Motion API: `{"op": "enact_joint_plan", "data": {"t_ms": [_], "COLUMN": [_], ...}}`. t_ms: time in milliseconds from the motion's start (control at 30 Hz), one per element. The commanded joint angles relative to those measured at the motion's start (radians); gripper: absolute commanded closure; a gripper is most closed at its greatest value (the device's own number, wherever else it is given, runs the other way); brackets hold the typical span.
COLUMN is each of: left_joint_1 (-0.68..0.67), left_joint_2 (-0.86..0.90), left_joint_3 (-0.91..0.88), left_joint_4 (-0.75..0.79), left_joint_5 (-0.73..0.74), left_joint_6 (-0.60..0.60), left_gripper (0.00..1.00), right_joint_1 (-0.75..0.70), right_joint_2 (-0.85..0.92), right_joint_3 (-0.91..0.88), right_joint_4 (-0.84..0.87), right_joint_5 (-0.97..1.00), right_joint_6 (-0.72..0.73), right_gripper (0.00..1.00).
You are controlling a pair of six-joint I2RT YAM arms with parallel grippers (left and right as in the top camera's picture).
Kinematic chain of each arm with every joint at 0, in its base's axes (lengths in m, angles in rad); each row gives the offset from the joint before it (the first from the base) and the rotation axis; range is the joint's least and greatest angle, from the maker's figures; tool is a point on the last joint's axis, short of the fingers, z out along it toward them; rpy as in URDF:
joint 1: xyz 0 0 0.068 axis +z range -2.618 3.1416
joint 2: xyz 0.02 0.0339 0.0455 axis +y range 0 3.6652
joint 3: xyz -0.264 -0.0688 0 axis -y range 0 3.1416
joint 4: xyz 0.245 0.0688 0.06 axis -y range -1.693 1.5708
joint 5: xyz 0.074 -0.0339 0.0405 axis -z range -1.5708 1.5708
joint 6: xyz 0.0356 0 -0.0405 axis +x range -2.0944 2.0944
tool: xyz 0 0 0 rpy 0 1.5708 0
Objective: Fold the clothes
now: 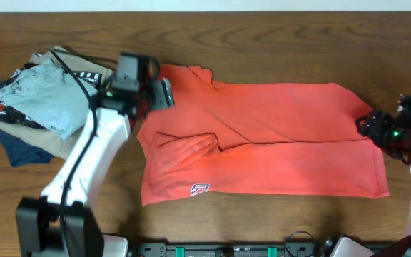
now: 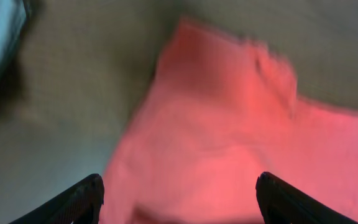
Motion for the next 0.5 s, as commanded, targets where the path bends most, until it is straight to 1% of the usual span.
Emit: {"op": "enact_joint_plan", "data": {"t_ms": [0,100,200,300,467], "left_joint_1": [0.051,0.063,0.063,0.063,0.063], "left_joint_2": [0.083,0.142,0.207,0.291,0.435], "left_joint_3": [0.052,0.052,0.064,0.116,0.246], "left_joint_4": [0.094,0.207,0.281,0.296,0.265], "left_joint_5": [0.043,0.059,0.060,0.107,0.111], "left_joint_6": [0.055,0.061,0.062,0.065,0.065], "left_gripper": [0.20,0.20,0.20,0.20,0.20], "right_joint_1": [0.040,0.061,0.071,0.077,0.080], "right_joint_2": [-0.013,-0.013,-0.013,-0.013,-0.013], "right_joint_3": [0.008,0.008,0.008,0.008,0.008], "right_joint_4": [-0.010,-0.019,-0.034,-0.055,-0.094], "right_joint_5": [-0.024,-0.021,-0.020,-0.020,-0.020], "right_joint_6": [-0.024,-0.024,-0.033,-0.039,-0.039], "right_gripper": [0.30,0.30,0.30,0.30,0.30]}}
